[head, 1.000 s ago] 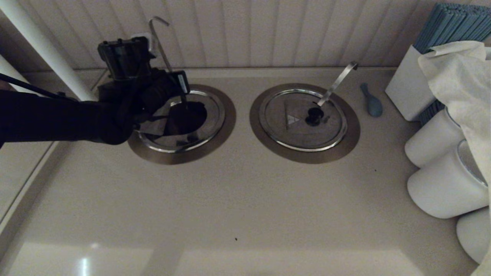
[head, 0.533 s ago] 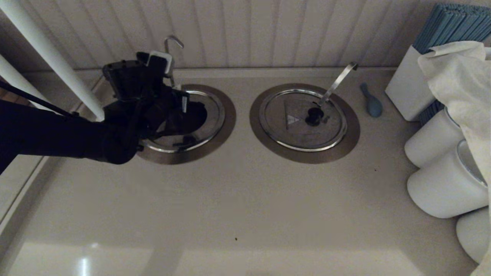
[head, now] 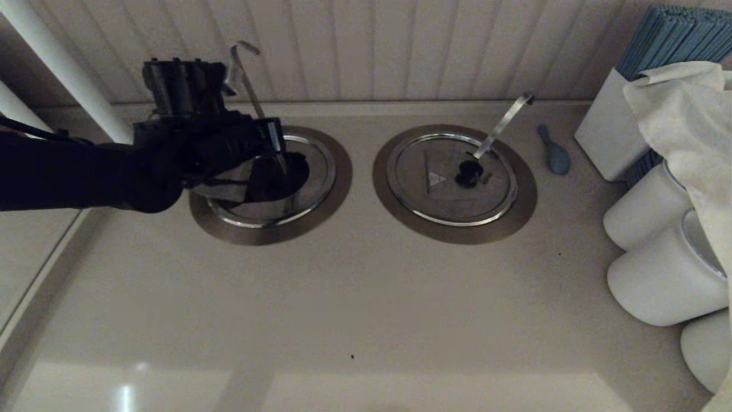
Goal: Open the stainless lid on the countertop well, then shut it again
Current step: Stir with a spoon
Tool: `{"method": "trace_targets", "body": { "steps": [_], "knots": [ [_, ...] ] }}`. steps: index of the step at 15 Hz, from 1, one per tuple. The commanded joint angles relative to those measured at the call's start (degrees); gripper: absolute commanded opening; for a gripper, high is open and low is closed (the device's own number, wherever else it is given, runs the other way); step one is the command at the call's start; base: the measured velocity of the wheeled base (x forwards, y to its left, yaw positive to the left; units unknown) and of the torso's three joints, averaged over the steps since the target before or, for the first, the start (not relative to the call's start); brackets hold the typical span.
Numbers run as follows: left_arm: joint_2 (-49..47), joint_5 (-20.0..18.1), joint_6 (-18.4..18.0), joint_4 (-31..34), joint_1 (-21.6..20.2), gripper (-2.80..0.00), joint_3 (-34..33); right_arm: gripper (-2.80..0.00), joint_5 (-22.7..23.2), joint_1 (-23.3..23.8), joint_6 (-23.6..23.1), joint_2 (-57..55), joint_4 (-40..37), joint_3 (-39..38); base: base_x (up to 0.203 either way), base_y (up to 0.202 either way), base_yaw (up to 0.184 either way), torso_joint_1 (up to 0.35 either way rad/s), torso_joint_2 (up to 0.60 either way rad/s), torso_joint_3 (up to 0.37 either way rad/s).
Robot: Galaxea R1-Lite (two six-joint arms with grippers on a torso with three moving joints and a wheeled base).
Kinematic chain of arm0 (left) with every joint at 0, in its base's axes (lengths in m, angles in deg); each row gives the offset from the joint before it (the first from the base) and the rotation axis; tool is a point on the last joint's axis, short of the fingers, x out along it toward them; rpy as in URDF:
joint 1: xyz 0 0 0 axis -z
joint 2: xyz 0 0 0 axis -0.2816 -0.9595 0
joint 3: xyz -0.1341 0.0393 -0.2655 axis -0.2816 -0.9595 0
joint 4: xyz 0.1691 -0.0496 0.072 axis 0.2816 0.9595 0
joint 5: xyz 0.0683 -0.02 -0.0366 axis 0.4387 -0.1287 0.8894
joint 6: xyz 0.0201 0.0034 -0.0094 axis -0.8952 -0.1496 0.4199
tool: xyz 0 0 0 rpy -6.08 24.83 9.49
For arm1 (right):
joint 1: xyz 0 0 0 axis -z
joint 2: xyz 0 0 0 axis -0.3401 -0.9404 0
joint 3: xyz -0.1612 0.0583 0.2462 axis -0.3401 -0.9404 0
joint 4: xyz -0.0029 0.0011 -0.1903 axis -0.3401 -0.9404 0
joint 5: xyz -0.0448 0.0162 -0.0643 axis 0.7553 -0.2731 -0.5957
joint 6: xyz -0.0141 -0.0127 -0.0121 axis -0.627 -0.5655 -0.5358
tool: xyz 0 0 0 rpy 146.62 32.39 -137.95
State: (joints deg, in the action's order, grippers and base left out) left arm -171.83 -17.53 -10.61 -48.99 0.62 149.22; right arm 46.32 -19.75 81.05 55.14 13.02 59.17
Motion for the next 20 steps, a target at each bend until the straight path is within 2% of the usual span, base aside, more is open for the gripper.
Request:
{"method": "trace_targets", "body": {
  "steps": [1, 2, 4, 5, 7, 8, 9, 11, 12, 14, 15, 16, 18, 20],
  "knots": [
    [-2.11, 0.71, 1.28, -0.52, -0.18, -2.80, 2.05, -2.80, 0.00, -0.04, 0.01, -0.09, 0.02, 0.00, 0.000, 0.000, 0.000, 0.000, 0.00, 0.000],
    [-2.56, 3.06, 0.27, -0.90, -0.24, -2.80, 1.92, -2.80, 0.00, -0.04, 0.04, -0.09, 0.02, 0.00, 0.000, 0.000, 0.000, 0.000, 0.00, 0.000],
    [-3.75, 8.28, -7.03, -3.17, -0.55, -2.80, 1.02, -2.80, 0.00, -0.04, 0.01, -0.09, 0.02, 0.00, 0.000, 0.000, 0.000, 0.000, 0.00, 0.000],
    [-4.09, 9.56, -10.41, -7.09, -0.87, -2.80, -0.26, -2.80, 0.00, -0.04, 0.01, -0.04, 0.02, 0.00, 0.000, 0.000, 0.000, 0.000, 0.00, 0.000],
    [-3.69, 10.09, -19.17, -13.65, -2.03, -2.80, -4.22, -2.80, 0.00, -0.04, 0.01, -0.09, 0.02, 0.00, 0.000, 0.000, 0.000, 0.000, 0.00, 0.000],
    [-3.16, 10.27, -22.09, -16.35, -2.31, -2.80, -6.24, -2.80, 0.00, -0.04, 0.02, -0.09, 0.02, 0.00, 0.000, 0.000, 0.000, 0.000, 0.00, 0.000],
    [-2.29, 10.11, -23.06, -16.52, -2.36, -2.80, -7.59, -2.80, 0.00, -0.04, 0.01, -0.09, 0.02, 0.00, 0.000, 0.000, 0.000, 0.000, 0.00, 0.000],
    [-1.08, 9.13, -22.64, -12.10, -1.72, -2.80, -8.39, -2.80, 0.00, -0.04, 0.10, -0.09, 0.02, 0.00, 0.000, 0.000, 0.000, 0.000, 0.00, 0.000],
    [-0.35, 7.37, -20.60, -8.10, -1.34, -2.80, -8.30, -2.80, 0.00, -0.04, 0.01, -0.09, 0.02, 0.00, 0.000, 0.000, 0.000, 0.000, 0.00, 0.000],
    [1.37, 1.21, -13.63, 0.35, -0.81, -2.80, -6.74, -2.80, 0.00, -0.04, 0.01, -0.09, 0.02, 0.00, 0.000, 0.000, 0.000, 0.000, 0.00, 0.000],
    [1.69, -0.57, -10.04, 3.26, -0.74, -2.80, -4.89, -2.80, 0.00, -0.04, 0.01, -0.09, 0.02, 0.00, 0.000, 0.000, 0.000, 0.000, 0.00, 0.000],
    [1.59, -1.58, -7.28, 4.76, -0.64, -2.80, -3.58, -2.80, 0.00, -0.04, 0.03, -0.09, 0.02, 0.00, 0.000, 0.000, 0.000, 0.000, 0.00, 0.000],
    [-1.03, -1.36, -4.63, 4.49, -0.64, -2.80, -0.47, -2.80, 0.00, -0.04, 0.01, -0.09, 0.02, 0.00, 0.000, 0.000, 0.000, 0.000, 0.00, 0.000],
    [-3.41, 0.71, -2.49, 1.59, -0.70, -2.80, 1.91, -2.80, 0.00, -0.04, 0.01, -0.09, 0.02, 0.00, 0.000, 0.000, 0.000, 0.000, 0.00, 0.000]
  ]
}}
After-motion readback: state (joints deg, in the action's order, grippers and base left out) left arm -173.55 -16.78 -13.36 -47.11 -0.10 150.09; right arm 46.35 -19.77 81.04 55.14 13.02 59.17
